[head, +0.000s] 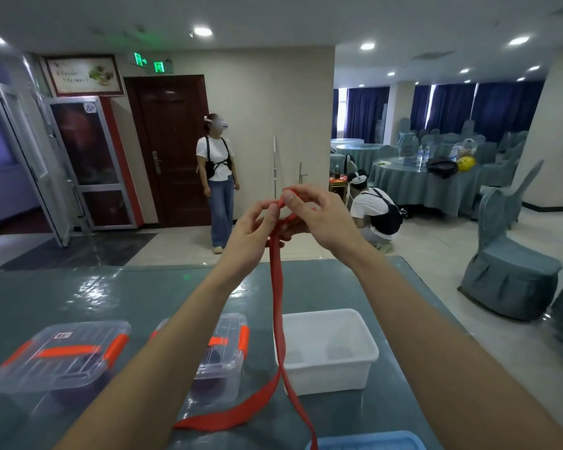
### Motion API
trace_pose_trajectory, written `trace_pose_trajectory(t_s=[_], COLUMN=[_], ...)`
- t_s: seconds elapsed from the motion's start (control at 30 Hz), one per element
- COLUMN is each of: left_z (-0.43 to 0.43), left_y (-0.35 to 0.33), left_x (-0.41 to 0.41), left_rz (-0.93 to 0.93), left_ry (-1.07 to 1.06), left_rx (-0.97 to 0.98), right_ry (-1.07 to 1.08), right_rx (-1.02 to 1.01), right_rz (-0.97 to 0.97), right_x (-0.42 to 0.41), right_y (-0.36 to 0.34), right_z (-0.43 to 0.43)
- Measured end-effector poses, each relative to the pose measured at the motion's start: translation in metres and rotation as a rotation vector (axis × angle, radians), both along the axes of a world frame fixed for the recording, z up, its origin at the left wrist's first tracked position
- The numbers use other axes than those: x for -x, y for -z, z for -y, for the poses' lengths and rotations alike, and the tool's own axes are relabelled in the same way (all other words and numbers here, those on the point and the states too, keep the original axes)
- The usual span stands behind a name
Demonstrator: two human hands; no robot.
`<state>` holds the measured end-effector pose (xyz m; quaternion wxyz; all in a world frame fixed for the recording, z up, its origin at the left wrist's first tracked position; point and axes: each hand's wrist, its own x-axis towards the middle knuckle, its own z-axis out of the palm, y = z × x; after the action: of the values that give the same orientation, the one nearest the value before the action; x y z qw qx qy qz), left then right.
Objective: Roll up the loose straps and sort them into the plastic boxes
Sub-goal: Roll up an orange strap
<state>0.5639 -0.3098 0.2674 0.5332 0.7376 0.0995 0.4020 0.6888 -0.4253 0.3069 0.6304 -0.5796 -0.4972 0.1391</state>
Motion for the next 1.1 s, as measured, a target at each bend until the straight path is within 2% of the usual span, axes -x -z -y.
trace_pose_trajectory(t_s=[0.17,0.3,0.4,0.5,0.6,0.7,0.77,0.87,1.0,1.1], left_z=[-0.007,-0.024,-0.034,-0.032,-0.033,-0.043,-0.052,-0.065,-0.069,-0.072], left_y=[0.003,0.015,0.026,0.03,0.031,0.032,0.031,0.026,0.016,0.007], left_x=[0.006,0.019,0.025,0.024,0.02,0.024,0.029,0.031,0.033,0.033], left_rz=[-0.061,-0.168,-0.201,-0.23,-0.229,-0.184,-0.205,-0.34,-0.449,-0.499], left_ry=[-0.022,0.152,0.197,0.141,0.1,0.153,0.152,0.117,0.117,0.14], left_rx=[-0.075,0.021,0.061,0.021,-0.043,0.017,0.004,-0.153,-0.255,-0.363], right_ry=[0.028,0.054,-0.005,-0.04,-0.094,-0.211,-0.175,-0.046,0.042,0.026], right_rx=[0.005,-0.003,-0.033,-0.057,-0.032,0.052,0.205,0.385,0.462,0.603], right_rz=[-0.006,-0.017,-0.108,-0.203,-0.286,-0.382,-0.19,0.188,0.529,0.684], right_x=[0.003,0.004,0.004,0.001,-0.005,-0.018,-0.027,-0.038,-0.04,-0.032], right_y=[0.001,0.002,0.006,0.009,0.011,0.012,0.015,0.019,0.017,0.018], right_z=[-0.003,-0.004,-0.003,-0.003,-0.003,0.004,0.008,0.01,0.009,-0.001])
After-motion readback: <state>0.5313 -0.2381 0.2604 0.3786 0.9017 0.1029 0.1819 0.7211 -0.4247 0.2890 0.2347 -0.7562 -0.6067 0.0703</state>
